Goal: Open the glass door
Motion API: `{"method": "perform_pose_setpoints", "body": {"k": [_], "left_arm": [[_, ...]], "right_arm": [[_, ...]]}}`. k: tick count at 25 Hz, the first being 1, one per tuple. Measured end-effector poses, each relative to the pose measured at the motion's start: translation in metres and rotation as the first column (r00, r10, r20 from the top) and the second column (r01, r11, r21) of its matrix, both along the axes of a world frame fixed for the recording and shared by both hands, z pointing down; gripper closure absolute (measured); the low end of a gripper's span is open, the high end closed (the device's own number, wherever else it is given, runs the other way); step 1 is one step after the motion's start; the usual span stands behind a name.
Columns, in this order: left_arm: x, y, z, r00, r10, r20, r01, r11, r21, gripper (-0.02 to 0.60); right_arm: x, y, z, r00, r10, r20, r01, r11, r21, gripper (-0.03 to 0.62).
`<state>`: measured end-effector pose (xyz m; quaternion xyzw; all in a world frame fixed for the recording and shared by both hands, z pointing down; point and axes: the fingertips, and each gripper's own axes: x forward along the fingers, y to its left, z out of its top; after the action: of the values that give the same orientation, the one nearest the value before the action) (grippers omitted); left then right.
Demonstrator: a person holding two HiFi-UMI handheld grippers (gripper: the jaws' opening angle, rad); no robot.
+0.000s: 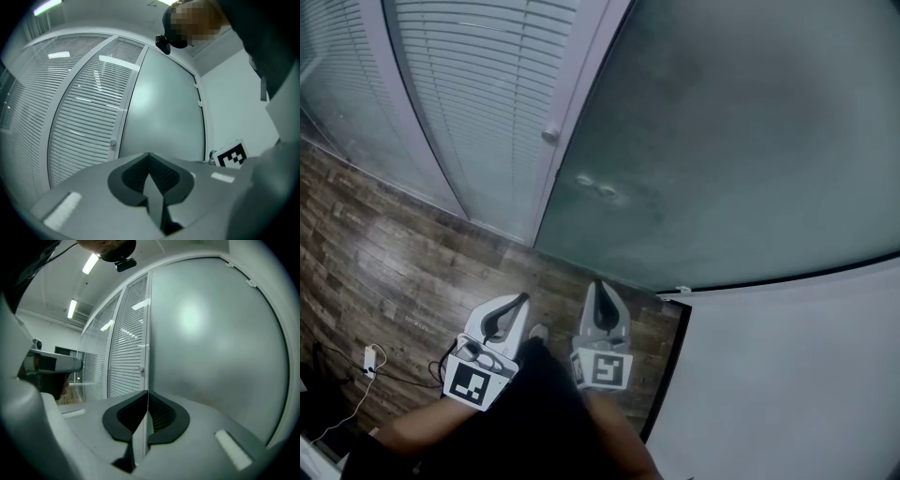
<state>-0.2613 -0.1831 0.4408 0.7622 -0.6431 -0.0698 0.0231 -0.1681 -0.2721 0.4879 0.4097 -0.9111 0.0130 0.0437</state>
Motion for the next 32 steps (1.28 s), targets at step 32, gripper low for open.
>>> {"method": "perform_pose_setpoints", "body": {"k": [32], "left_arm": [[-0.034, -0.025, 0.007, 0.970, -0.242, 0.006, 0.242, 0.969, -0.056, 0.581]], "right_arm": [[-0.055, -0.159, 0.081, 0.995, -0.073, -0.069, 0.065, 0.992, -0.105, 0.517]]}}
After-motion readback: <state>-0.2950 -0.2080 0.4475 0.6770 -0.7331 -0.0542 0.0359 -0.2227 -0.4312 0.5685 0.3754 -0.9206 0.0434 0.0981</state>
